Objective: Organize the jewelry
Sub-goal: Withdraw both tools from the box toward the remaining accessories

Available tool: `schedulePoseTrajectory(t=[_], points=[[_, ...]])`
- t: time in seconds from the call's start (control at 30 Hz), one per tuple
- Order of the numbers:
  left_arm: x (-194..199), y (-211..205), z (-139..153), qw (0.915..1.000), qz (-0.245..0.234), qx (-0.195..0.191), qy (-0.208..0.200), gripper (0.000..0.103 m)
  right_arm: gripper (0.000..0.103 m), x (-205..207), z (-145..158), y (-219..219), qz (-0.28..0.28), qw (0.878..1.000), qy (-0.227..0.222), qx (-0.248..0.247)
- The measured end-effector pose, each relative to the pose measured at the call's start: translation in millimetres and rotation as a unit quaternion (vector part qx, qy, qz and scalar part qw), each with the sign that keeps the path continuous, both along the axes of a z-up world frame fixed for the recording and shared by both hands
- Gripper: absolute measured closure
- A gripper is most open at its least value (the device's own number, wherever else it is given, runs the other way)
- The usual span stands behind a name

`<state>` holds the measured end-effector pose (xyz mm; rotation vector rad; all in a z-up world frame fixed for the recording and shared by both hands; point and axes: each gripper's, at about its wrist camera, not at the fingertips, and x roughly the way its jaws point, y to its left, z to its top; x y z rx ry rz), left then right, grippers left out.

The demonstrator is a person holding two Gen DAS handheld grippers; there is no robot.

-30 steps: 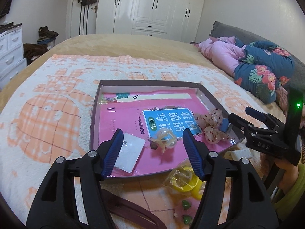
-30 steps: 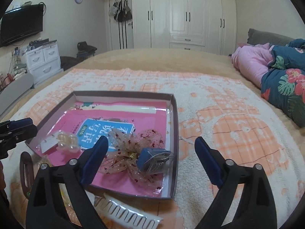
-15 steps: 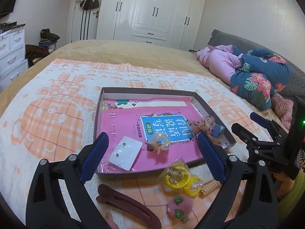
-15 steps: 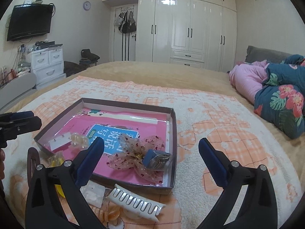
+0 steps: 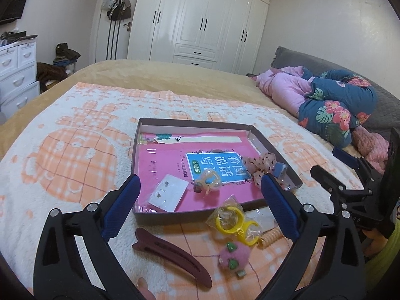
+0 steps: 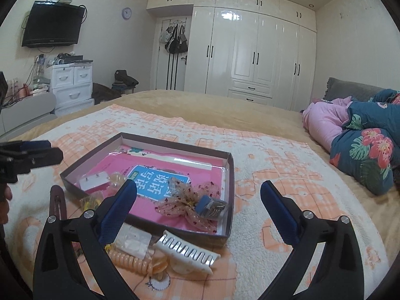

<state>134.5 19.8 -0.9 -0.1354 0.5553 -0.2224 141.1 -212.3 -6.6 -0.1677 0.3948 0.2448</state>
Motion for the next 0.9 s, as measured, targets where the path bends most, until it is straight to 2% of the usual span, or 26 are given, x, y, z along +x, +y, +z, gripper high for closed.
schedulePoseTrajectory(t=[0.43, 0.9], points=[[-16.6, 3.8, 2.4, 1.0000, 0.000, 0.002, -0.005, 0.015, 0.007, -24.3, -10.2, -3.2, 0.000, 1.000, 0.019, 0.002], [-28.9, 1.2, -10.1, 0.9996, -0.010, 0.020, 0.016, 0.015, 0.007, -44.4, -23.4, 0.4, 0.011, 0.999, 0.044, -0.013]])
